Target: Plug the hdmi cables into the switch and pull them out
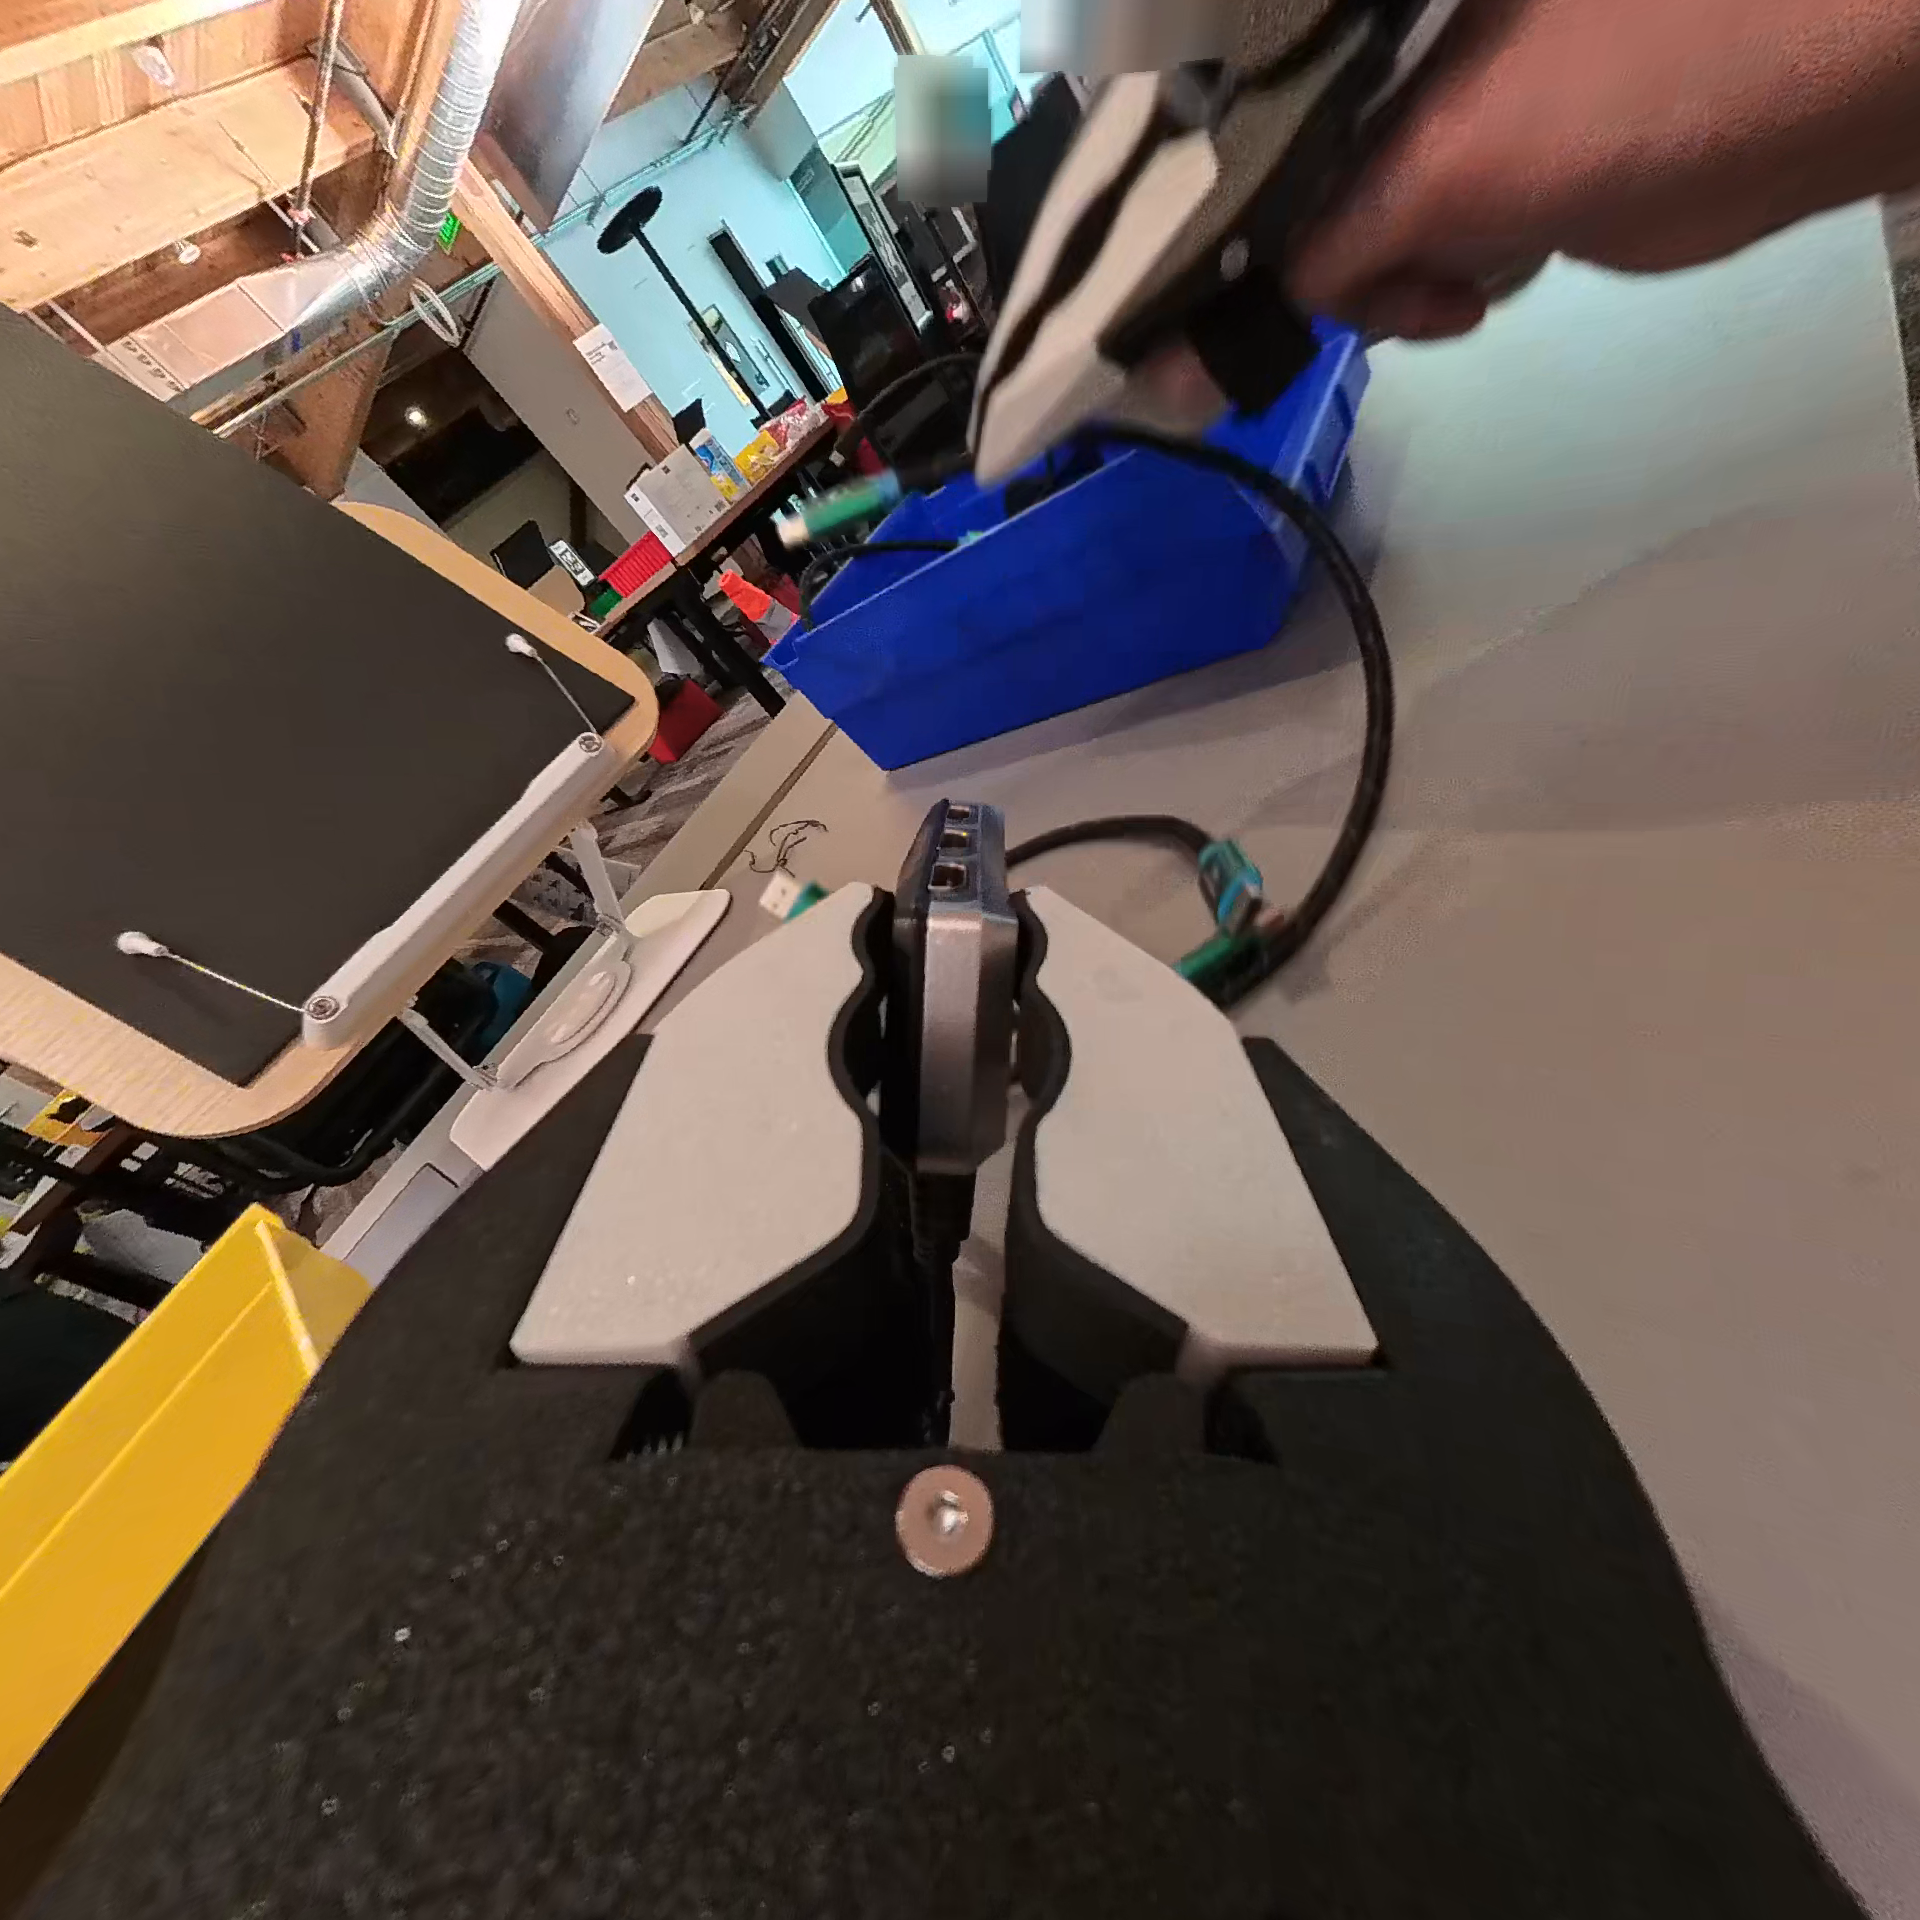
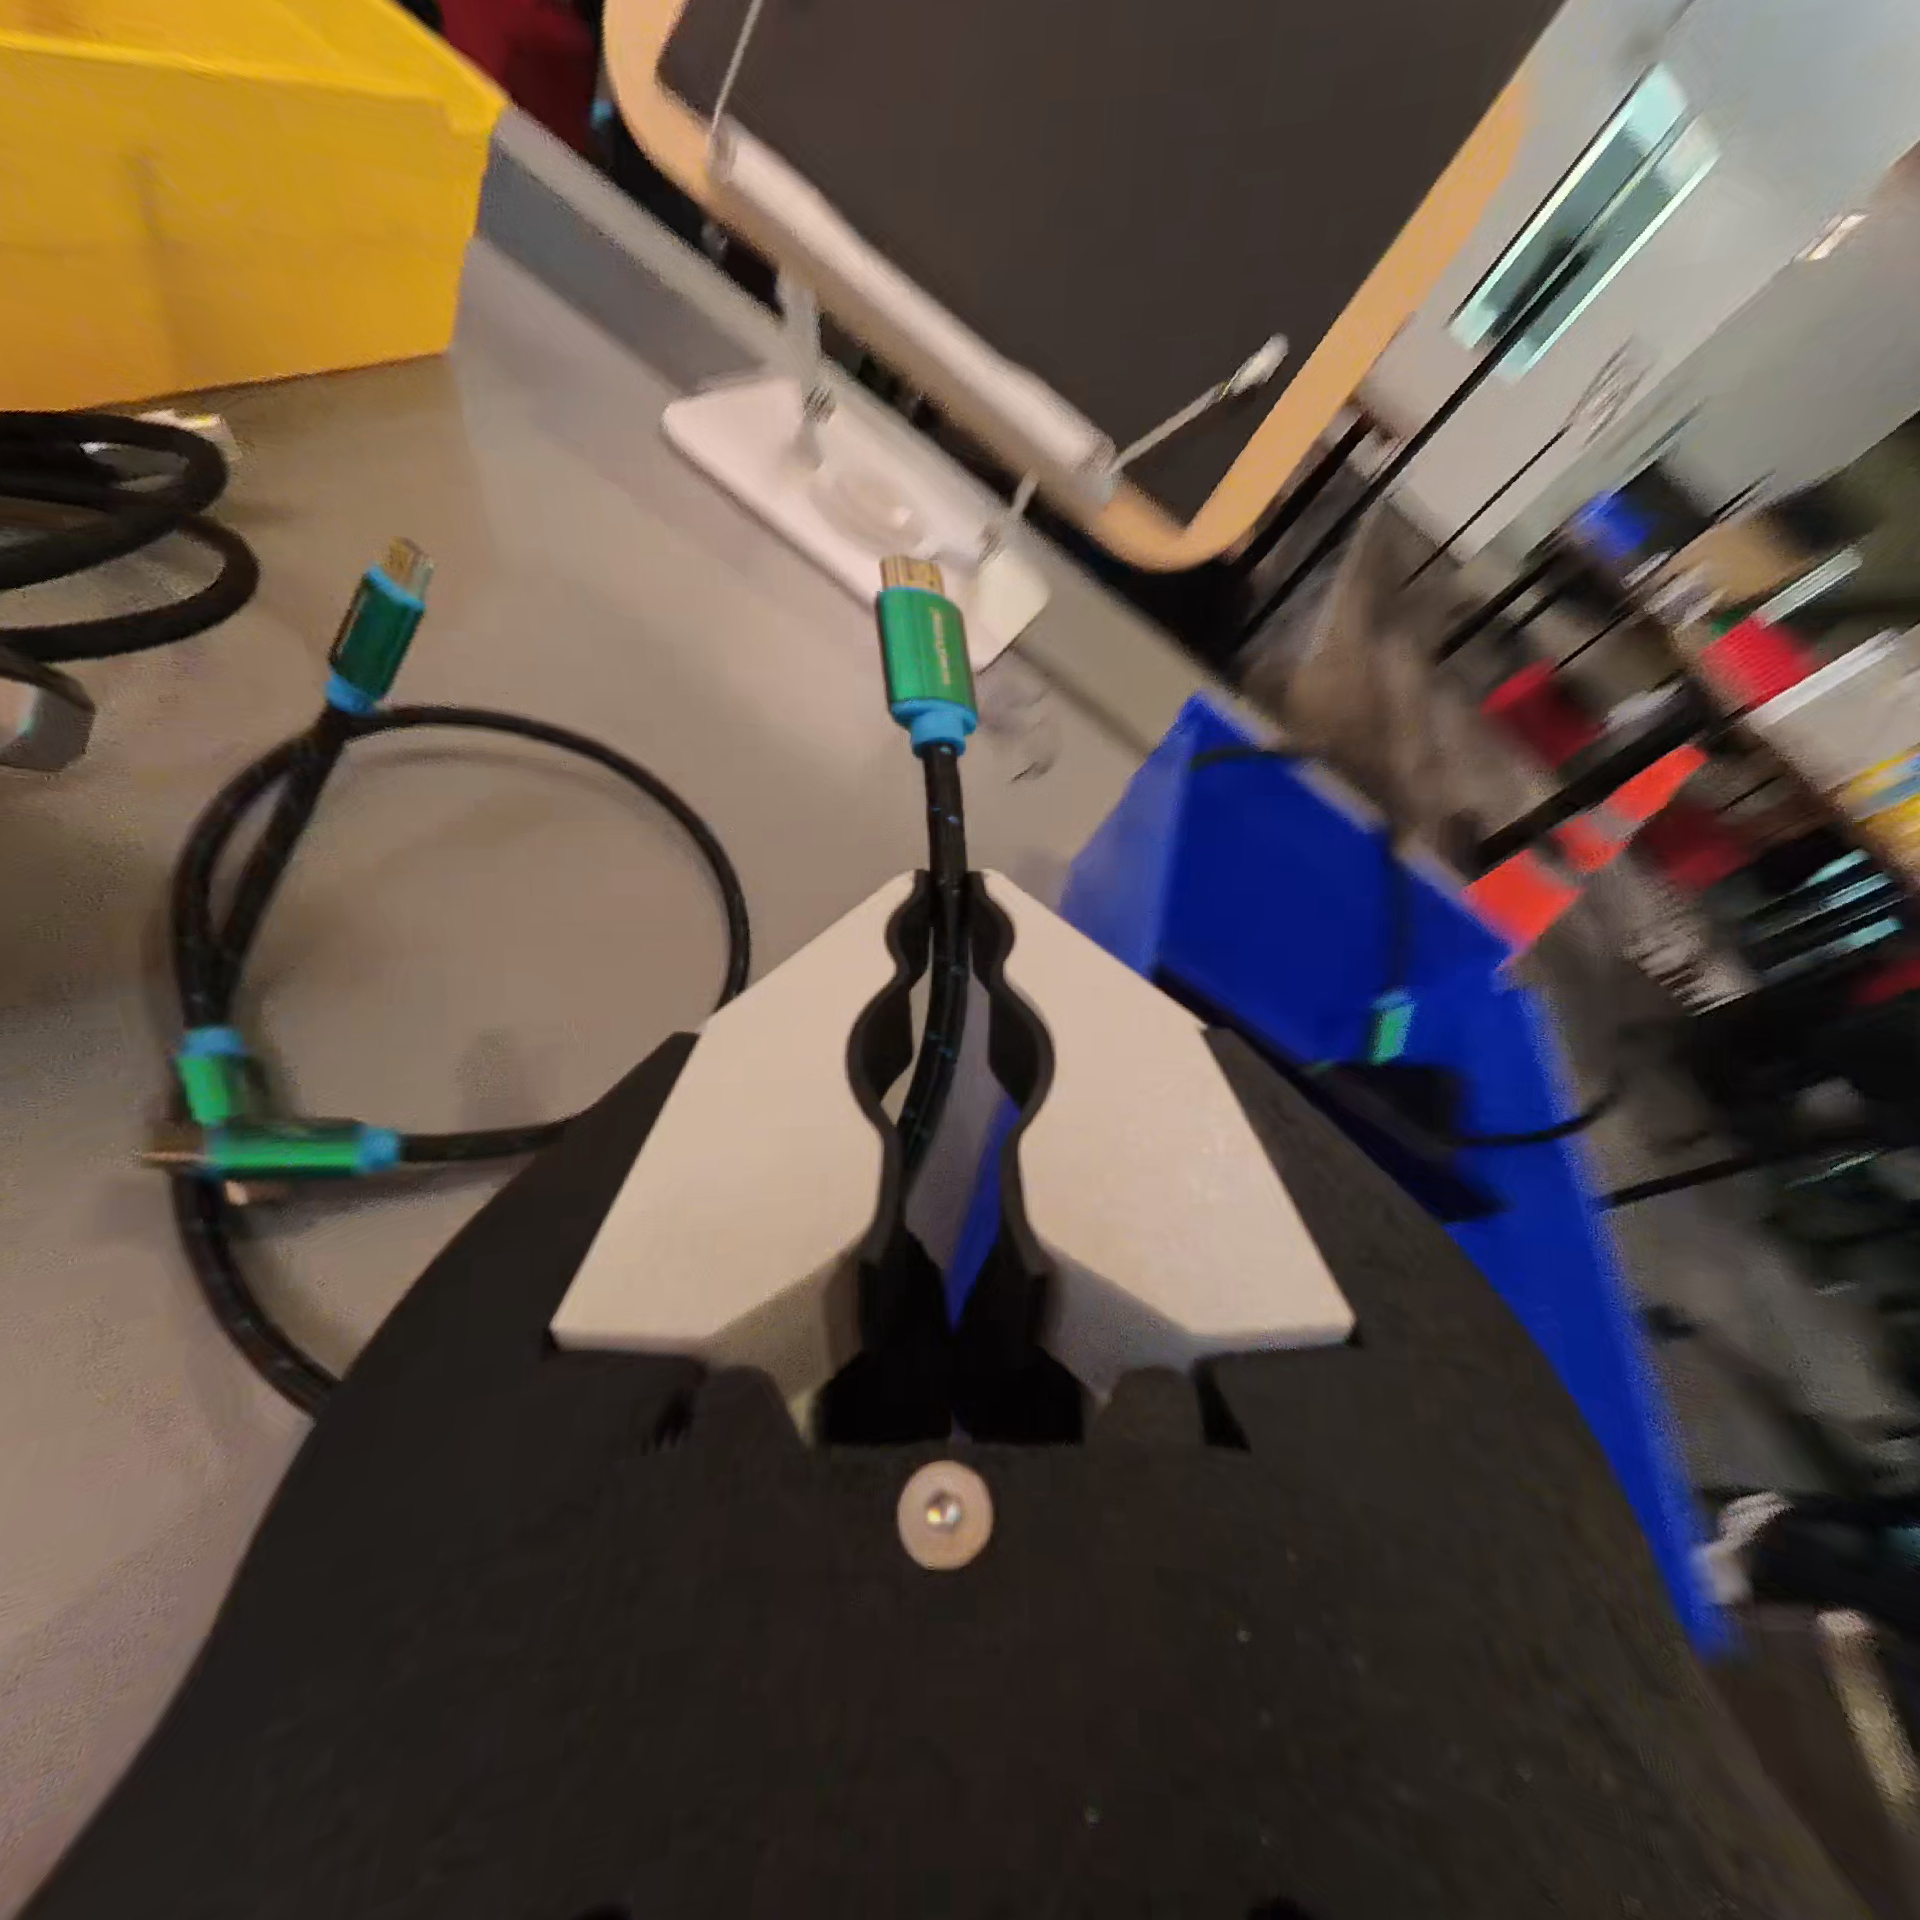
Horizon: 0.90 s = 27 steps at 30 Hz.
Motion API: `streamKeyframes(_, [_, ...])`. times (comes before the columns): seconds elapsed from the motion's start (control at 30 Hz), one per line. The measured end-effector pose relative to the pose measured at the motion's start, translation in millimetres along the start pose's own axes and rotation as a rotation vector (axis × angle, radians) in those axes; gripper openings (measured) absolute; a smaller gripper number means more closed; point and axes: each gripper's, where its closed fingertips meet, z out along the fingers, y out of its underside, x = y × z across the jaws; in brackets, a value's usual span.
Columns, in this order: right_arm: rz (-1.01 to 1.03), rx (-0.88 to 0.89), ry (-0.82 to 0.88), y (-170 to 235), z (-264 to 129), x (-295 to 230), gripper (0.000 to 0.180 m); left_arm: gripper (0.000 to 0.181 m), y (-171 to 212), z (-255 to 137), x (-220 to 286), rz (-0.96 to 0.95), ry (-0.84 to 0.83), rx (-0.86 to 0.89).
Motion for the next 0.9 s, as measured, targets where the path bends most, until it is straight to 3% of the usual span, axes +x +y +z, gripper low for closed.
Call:
streamKeyframes(0.17, [-0.205,0.092,0.057,-44.9,-31.9,15.9,0.007,0.021,-0.6,-1.4,-2.1,-0.013,0.0,0.016])
streamKeyframes(0.3, [-0.342,0.08,0.035,-45.4,-34.6,1.6,0.007,0.021,11.9,6.2,15.4,0.077,0.069,-0.044])
streamKeyframes(0.47, [-0.335,0.025,-0.061,-34.5,-27.3,-17.7,0.008,0.023,42.8,16.4,53.4,0.154,0.218,-0.23])
streamKeyframes(0.6, [-0.269,-0.004,-0.117,-29.9,-28.7,-15.1,0.007,0.029,42.1,13.4,70.7,0.011,0.303,-0.293])
streamKeyframes(0.7, [-0.132,-0.024,-0.212,-28.9,-33.0,-11.2,0.007,0.059,43.1,11.5,87.1,-0.153,0.374,-0.336])
streamKeyframes(0.77, [-0.053,-0.027,-0.263,-28.9,-36.4,-6.7,0.006,0.074,27.8,9.8,83.7,-0.23,0.371,-0.275])
streamKeyframes(0.9, [-0.089,0.049,-0.331,-34.4,-45.2,-9.6,0.006,0.069,-21.7,11.0,36.0,-0.43,0.292,-0.117])
